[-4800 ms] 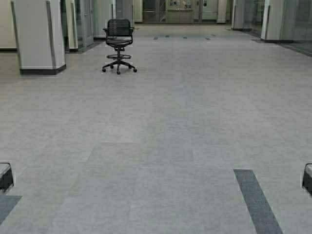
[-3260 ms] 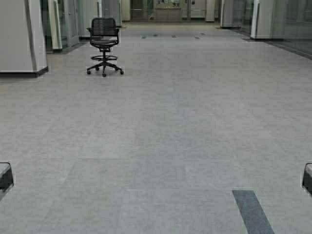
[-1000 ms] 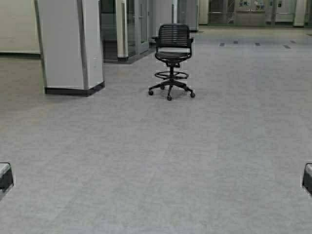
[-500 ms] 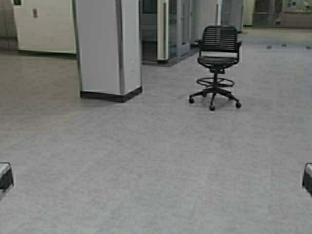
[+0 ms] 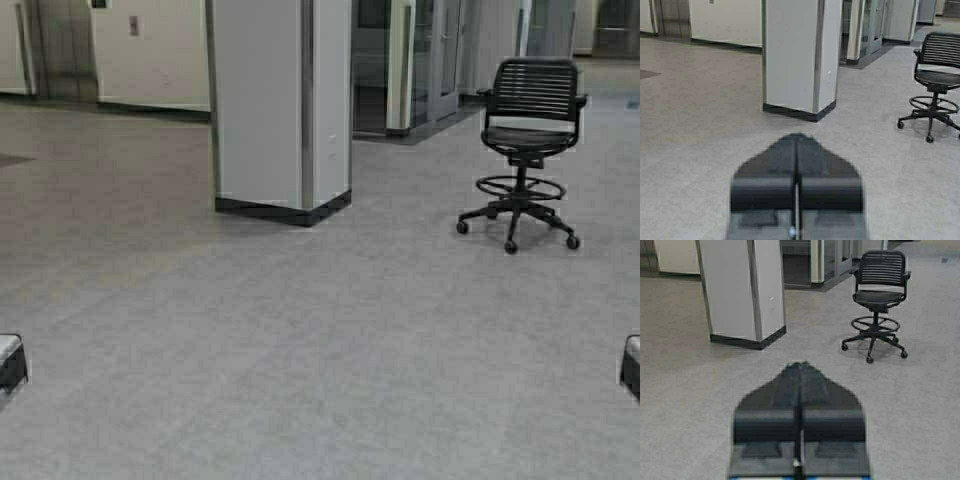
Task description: Navigate to elevator, push the call button, then enter the elevator
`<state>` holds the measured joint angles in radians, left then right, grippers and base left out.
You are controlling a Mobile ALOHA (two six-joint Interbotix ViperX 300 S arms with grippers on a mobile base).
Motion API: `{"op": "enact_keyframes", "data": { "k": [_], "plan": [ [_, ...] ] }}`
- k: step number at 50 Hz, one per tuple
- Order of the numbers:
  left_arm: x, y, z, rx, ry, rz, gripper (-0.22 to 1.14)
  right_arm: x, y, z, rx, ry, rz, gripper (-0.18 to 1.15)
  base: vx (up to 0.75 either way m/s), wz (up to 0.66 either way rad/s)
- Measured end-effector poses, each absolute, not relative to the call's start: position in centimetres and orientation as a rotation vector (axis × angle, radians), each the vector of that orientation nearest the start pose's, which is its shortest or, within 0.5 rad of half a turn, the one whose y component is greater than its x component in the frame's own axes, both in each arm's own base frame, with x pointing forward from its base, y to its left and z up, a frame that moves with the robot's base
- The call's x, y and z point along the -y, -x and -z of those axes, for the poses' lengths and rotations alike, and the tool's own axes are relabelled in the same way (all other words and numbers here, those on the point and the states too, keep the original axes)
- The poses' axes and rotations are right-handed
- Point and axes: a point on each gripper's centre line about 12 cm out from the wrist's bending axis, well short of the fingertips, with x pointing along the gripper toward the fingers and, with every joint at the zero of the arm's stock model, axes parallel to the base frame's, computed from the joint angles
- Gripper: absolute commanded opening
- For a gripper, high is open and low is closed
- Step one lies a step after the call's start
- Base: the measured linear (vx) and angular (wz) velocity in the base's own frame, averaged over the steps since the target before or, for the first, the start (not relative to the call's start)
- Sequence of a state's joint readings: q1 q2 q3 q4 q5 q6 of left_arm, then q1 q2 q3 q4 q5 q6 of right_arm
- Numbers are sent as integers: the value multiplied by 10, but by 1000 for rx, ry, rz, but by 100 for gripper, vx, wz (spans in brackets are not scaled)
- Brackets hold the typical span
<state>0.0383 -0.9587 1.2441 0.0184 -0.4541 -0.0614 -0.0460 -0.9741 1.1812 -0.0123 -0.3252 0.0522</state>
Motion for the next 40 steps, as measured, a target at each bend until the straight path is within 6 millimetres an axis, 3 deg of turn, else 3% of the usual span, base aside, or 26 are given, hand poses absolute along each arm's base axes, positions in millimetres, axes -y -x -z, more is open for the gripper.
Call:
{"op": "enact_keyframes", "data": {
  "k": [40],
  "plan": [
    [-7, -200, -273, 119, 45, -27, 3, 9, -201, -293, 94, -38, 42, 5, 76, 19]
  ]
}}
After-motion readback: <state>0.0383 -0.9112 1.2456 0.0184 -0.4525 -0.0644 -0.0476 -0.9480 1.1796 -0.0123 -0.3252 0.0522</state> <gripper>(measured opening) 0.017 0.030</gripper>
